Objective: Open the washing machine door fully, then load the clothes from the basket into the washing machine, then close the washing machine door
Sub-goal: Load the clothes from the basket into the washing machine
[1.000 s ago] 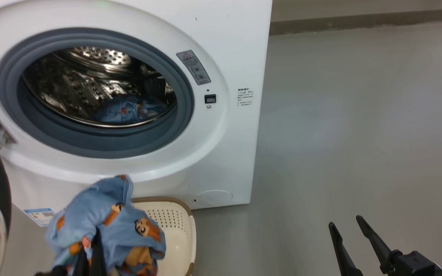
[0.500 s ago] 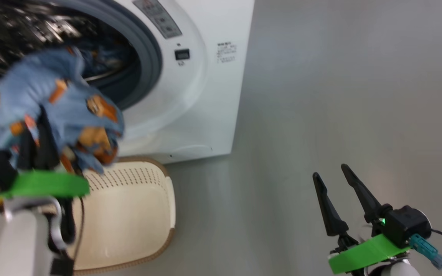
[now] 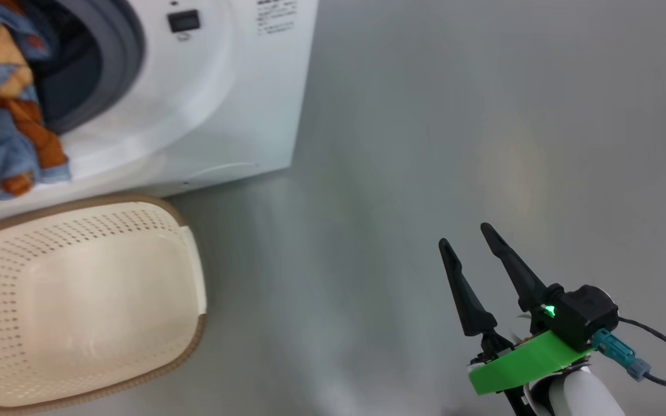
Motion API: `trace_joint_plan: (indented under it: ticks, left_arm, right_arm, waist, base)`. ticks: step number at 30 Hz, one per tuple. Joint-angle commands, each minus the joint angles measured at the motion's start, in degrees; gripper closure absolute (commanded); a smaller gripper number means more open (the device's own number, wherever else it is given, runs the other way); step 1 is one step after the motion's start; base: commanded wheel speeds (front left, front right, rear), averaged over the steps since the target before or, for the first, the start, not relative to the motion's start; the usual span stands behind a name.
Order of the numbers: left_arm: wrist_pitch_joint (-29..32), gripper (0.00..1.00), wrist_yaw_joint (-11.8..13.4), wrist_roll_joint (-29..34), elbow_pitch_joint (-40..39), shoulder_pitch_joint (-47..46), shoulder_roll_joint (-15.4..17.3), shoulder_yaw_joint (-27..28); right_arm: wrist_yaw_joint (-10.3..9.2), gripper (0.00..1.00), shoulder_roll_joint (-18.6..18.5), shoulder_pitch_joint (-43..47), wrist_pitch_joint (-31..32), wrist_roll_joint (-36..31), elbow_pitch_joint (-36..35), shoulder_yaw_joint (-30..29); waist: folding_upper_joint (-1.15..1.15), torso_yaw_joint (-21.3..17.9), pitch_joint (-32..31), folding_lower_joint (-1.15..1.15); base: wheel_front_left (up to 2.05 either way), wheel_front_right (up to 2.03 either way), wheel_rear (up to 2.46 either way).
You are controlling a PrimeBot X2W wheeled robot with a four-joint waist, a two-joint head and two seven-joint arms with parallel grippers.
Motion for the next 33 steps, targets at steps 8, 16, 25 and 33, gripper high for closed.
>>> trace_joint_plan:
  ticks: [8, 16, 25, 33]
  left_arm:
    - [-0.36, 1.00, 0.51, 3.68, 5.63, -10.38, 6.82, 0.53]
    - [-0.36, 1.00, 1.18, 5.79, 7.21, -19.62, 9.07, -0.16]
    - [-0.36, 1.00, 1.78, 7.69, 3.31, -26.16, 9.98, -0.50]
    - [-0.36, 1.00, 2.54, 8.30, 4.91, -25.85, 8.76, -0.31]
  right_arm:
    - [0.09, 0.00, -0.78, -2.15, -0.27, 1.29, -0.71, 3.76]
    - [0.09, 0.00, -1.71, -2.87, -0.27, 2.04, -0.61, 5.19]
    - [0.09, 0.00, -2.06, -3.31, -0.27, 2.13, -0.99, 4.68]
    - [0.09, 0.00, -1.96, -3.24, -0.27, 2.10, -0.74, 4.59]
  waist:
    - [0.00, -6.17, 9.58, 0.00]
    - [0.00, -6.84, 13.48, 0.00]
    - [0.00, -6.86, 15.95, 0.00]
    - [0.00, -5.87, 15.59, 0.00]
  base:
    - [0.00, 0.00, 0.00]
    - [0.00, 0.00, 0.00]
    - [0.00, 0.00, 0.00]
    - [0.00, 0.00, 0.00]
